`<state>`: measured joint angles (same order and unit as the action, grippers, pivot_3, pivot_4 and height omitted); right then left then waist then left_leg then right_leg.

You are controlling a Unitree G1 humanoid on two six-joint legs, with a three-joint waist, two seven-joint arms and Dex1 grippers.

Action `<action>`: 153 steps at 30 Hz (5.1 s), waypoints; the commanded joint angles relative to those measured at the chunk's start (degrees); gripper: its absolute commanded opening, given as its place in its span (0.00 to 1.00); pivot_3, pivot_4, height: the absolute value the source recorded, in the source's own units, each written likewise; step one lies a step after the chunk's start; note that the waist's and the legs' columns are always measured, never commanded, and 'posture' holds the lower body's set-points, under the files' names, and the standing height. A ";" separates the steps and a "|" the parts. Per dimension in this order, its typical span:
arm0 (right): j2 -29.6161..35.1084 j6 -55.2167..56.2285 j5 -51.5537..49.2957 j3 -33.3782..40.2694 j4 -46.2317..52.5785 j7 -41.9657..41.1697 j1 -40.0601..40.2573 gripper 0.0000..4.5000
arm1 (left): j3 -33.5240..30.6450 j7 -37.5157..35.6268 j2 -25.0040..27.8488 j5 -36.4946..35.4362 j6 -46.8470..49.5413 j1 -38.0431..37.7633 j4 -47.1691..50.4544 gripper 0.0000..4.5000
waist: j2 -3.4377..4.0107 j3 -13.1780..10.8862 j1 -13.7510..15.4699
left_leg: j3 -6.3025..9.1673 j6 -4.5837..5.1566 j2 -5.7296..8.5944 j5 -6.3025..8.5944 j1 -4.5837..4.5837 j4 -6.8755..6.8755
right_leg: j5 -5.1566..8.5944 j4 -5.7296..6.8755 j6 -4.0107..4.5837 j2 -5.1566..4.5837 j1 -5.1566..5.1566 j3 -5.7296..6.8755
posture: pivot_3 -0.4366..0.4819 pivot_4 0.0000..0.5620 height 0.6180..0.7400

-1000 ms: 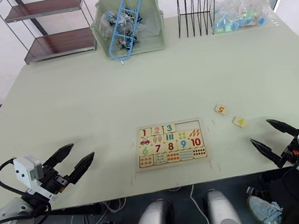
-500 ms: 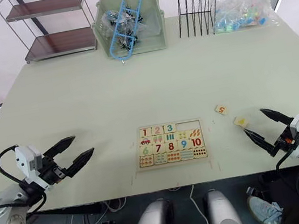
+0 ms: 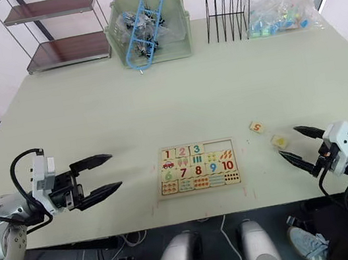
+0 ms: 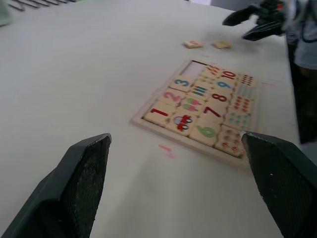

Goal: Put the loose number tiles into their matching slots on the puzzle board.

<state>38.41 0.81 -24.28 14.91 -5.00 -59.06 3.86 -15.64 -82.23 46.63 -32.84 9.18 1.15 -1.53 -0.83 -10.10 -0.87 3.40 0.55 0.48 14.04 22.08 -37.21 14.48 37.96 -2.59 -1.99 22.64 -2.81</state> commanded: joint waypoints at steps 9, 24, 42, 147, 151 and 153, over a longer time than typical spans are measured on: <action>2.33 -6.57 1.97 -1.25 -0.10 1.45 -3.65 1.00 | 0.17 -8.44 0.94 -2.55 -2.20 -0.41 3.36 0.99 | 0.00 -0.01 0.02 | 0.03 0.00 -0.01 0.00 0.01 -0.01 | 0.00 0.00 -0.01 -0.01 0.00 0.02 | 0.48 0.27 1.00; 2.99 -6.56 4.95 -4.50 -2.77 -0.13 -5.81 1.00 | -0.78 -7.79 0.42 -3.17 -5.44 -1.89 3.58 0.99 | 0.00 -0.01 -0.03 | 0.01 0.00 -0.01 0.00 0.01 -0.02 | -0.01 0.00 -0.02 0.00 0.01 0.01 | 0.48 0.27 1.00; 6.01 -12.93 8.35 -6.18 -0.86 1.88 -5.34 0.19 | -0.87 -7.17 0.03 -3.58 -5.72 -2.95 4.58 1.00 | -0.12 0.06 0.06 | 0.03 0.00 -0.01 0.00 -0.02 -0.03 | 0.04 -0.02 0.05 0.00 -0.06 0.03 | 0.48 0.27 1.00; -0.61 -58.89 14.78 -49.64 17.56 0.54 -51.78 0.19 | -0.48 1.49 -1.06 -5.27 -2.07 -5.74 12.90 1.00 | 0.01 -0.08 -0.27 | 0.18 0.00 -0.01 0.00 0.90 -0.06 | -0.07 -0.01 0.00 -0.14 0.83 0.19 | 0.48 0.27 1.00; -0.90 -58.81 14.64 -49.54 17.61 0.59 -51.58 0.19 | -0.44 1.53 -1.11 -5.24 -2.13 -5.71 12.86 1.00 | 0.01 -0.07 -0.27 | 0.18 0.00 -0.01 -0.01 0.90 -0.06 | -0.08 -0.01 0.00 -0.14 0.83 0.18 | 0.48 0.27 1.00; -0.96 -58.81 14.62 -49.53 17.61 0.59 -51.53 0.19 | -0.42 1.54 -1.14 -5.24 -2.15 -5.70 12.86 1.00 | 0.01 -0.07 -0.27 | 0.19 0.00 -0.01 -0.01 0.90 -0.06 | -0.08 -0.01 0.00 -0.14 0.83 0.19 | 0.48 0.27 1.00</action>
<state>37.65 -58.18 -9.46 -35.06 10.71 -58.19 -47.90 -15.41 -80.74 45.39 -37.35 7.12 -4.72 9.60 -0.82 -10.17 -1.13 3.58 0.54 0.47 14.04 22.99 -37.27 14.41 37.95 -2.59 -2.13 23.47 -2.62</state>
